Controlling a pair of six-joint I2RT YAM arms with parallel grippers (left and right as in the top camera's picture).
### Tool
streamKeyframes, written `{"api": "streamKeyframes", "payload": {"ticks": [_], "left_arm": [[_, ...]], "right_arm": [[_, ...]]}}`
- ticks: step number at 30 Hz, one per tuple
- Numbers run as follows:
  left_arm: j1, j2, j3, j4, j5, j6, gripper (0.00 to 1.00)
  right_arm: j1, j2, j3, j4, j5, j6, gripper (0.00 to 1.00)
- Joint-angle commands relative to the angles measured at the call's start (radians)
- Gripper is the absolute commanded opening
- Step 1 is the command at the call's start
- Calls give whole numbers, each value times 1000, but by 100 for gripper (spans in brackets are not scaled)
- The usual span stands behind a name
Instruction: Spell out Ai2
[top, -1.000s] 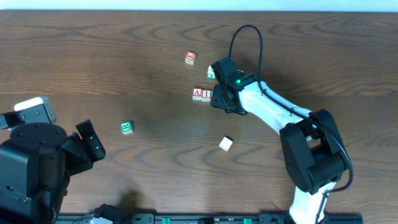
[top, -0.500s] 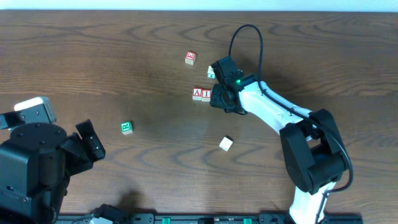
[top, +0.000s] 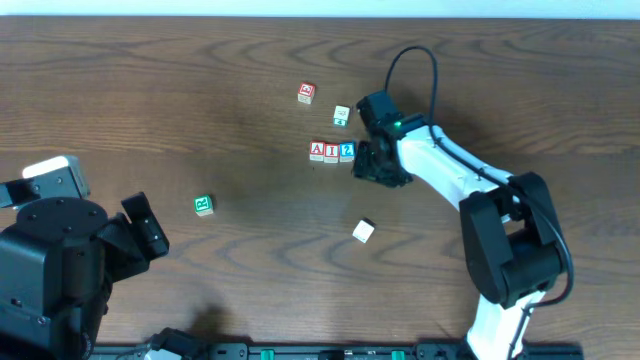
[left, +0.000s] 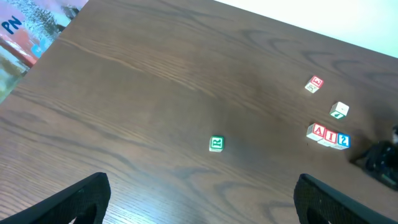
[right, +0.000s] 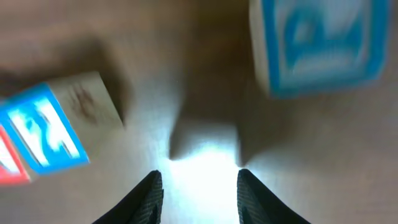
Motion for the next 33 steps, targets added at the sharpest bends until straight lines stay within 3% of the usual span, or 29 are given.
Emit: {"api": "streamKeyframes", "payload": {"ticks": [1, 33], "left_arm": [[1, 3, 9, -6, -21, -1, 95], [1, 3, 9, -6, -22, -1, 95]], "right_arm": [[-11, 12, -3, 36, 51, -37, 40], [17, 12, -3, 151, 18, -45, 44]]}}
